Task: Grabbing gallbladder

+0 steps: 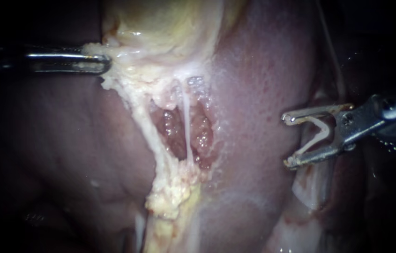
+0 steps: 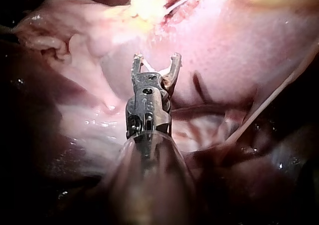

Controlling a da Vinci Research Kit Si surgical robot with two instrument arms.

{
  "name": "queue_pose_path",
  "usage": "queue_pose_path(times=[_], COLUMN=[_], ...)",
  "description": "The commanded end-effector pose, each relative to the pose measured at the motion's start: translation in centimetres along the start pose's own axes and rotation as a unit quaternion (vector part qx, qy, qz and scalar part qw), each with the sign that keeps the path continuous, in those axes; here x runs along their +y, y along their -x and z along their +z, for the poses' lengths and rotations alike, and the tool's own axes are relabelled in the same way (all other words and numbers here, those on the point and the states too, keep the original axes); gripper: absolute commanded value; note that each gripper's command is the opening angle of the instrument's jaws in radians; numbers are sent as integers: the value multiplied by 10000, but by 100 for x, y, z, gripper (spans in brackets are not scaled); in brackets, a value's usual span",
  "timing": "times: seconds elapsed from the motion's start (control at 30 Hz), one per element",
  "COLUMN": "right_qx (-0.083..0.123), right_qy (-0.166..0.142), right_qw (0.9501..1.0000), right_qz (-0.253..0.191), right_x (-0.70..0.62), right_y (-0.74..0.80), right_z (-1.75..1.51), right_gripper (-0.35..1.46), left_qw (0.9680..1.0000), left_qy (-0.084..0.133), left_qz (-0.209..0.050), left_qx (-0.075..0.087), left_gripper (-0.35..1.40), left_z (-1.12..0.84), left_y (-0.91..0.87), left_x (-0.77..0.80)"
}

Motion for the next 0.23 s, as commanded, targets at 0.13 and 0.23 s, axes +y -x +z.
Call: queue_pose_path(times=[0.13, 0.23], right_qx=[-1, -1], right_qy=[0, 0], right_qw=[10000, 10000], right_qz=[2, 2], right_x=[0, 0], right_y=[0, 0], right_z=[0, 0], right_gripper=[49, 49], left_qw=[10000, 10000], left_qy=[-25, -29], left_qz=[1, 3], left_qx=[8, 9], left_gripper=[-35, -35], left_z=[6, 6], left_y=[2, 3], left_x=[2, 2])
